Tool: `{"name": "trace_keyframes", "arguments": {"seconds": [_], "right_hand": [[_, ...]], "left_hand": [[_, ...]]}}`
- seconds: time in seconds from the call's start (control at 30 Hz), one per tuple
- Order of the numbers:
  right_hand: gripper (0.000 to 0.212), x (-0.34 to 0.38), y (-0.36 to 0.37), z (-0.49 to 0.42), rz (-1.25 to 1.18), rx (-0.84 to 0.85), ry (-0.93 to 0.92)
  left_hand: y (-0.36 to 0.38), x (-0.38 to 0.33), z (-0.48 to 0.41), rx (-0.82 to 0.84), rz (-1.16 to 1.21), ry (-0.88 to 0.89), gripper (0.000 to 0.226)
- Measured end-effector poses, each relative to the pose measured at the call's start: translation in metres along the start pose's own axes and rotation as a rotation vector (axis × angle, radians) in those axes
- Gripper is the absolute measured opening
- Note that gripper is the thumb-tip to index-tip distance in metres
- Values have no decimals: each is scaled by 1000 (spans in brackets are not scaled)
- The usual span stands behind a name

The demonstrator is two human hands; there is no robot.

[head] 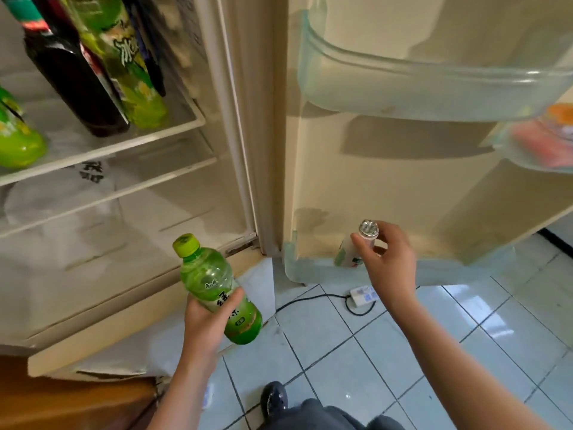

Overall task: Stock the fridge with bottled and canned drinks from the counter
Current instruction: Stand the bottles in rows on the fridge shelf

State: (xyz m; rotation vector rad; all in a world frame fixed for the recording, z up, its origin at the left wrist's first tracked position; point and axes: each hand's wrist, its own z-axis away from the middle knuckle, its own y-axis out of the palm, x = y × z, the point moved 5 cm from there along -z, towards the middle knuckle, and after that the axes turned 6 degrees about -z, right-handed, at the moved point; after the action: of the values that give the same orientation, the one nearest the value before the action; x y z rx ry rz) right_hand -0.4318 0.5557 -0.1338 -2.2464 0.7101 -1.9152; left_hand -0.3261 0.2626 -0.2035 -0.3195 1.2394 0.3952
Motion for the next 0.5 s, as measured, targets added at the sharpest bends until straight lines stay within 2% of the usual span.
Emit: {"name": "trace_keyframes", "arguments": {"seconds": [0.3,0.4,0.5], "right_hand": [[25,-4,11,8,28,134,4],[39,0,10,14,78,117,6],[49,19,6,27,114,-5,-114]], "left_hand": [[-5,3,16,3,5,-37,44],[-9,-1,24,-25,-3,-45,42],[-15,-7,36,-72,-3,-32,41]]}}
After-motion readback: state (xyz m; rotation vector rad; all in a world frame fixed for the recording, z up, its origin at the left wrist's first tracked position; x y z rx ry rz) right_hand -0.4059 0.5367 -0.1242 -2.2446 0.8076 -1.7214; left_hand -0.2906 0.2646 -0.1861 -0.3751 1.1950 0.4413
